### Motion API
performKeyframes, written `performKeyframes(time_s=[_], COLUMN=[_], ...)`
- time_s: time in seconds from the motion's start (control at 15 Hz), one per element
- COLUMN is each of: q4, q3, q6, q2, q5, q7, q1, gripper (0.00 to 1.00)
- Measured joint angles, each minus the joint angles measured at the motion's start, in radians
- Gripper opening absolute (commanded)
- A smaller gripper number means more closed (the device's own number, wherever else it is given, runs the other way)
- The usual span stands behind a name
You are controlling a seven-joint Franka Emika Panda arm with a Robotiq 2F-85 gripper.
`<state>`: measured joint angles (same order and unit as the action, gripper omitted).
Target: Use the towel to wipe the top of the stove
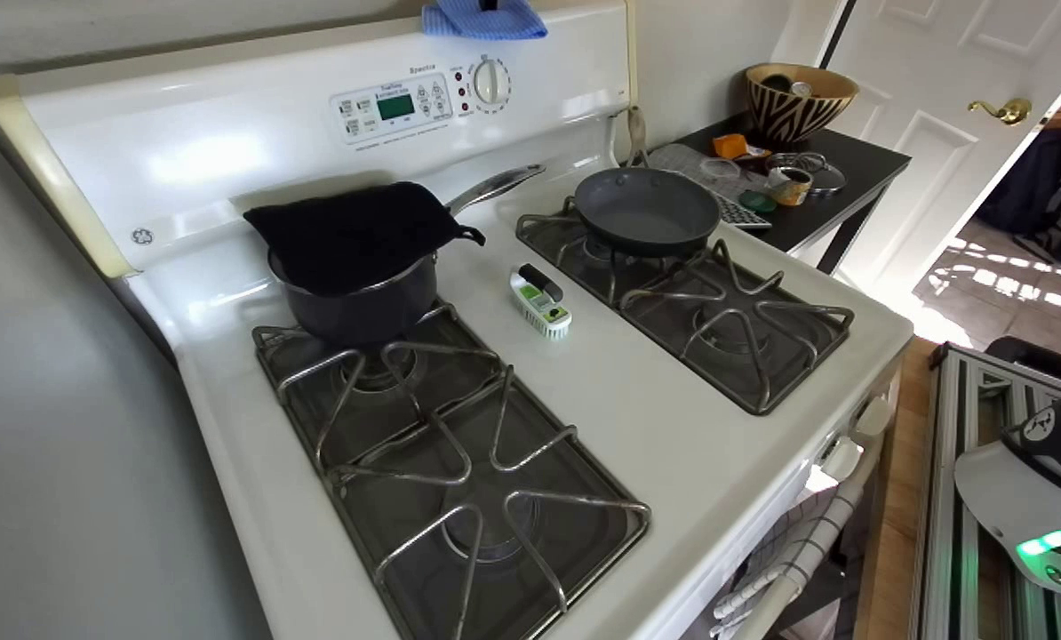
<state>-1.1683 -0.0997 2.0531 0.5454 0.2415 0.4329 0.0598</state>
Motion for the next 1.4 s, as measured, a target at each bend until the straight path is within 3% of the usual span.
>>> performKeyframes(time_s=[0.67, 1.4], q4=[0.098, 0.057], q3=[0.046, 0.021], q6=[-0.065, -0.092], q2=[0.053, 0.019], q5=[0.0, 0.0], q7=[-0.029, -0.029], q1=[0.009, -0.041], gripper=[0.0, 0.0])
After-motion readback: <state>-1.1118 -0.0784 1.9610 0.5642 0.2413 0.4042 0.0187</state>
